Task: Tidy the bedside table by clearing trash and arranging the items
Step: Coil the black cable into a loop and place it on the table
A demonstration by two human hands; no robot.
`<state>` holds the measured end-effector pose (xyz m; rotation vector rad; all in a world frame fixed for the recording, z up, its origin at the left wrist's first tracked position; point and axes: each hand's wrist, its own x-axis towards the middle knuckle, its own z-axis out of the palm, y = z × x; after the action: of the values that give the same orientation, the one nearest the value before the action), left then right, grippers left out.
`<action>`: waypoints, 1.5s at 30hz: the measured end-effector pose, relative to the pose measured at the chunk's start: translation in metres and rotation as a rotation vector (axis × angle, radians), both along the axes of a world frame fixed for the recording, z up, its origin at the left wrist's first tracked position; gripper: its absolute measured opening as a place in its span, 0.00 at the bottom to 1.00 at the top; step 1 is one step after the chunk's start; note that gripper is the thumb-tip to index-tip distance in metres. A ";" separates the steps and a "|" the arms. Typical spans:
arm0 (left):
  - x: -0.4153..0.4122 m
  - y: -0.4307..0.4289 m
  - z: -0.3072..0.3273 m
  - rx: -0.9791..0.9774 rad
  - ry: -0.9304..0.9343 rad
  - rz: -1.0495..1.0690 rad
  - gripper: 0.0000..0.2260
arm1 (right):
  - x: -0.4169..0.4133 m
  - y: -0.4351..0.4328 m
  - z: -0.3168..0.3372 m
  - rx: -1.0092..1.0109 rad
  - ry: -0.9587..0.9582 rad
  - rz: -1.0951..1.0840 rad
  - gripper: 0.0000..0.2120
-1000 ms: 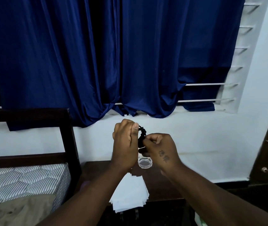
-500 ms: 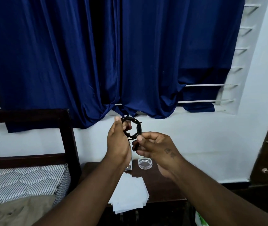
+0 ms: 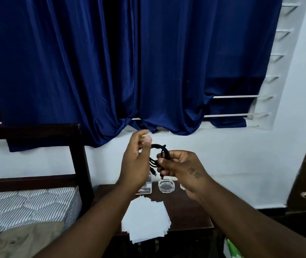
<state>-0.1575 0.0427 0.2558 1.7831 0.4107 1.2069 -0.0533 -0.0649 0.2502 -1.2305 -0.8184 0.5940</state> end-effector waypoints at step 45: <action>-0.029 0.103 -0.154 -0.920 -0.072 0.121 0.08 | -0.038 0.149 -0.148 -0.125 0.617 -0.106 0.16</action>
<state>-0.1860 0.1453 0.1016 0.9268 0.8722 0.9235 -0.0909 0.0844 0.1023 -1.1030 -0.1998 0.8875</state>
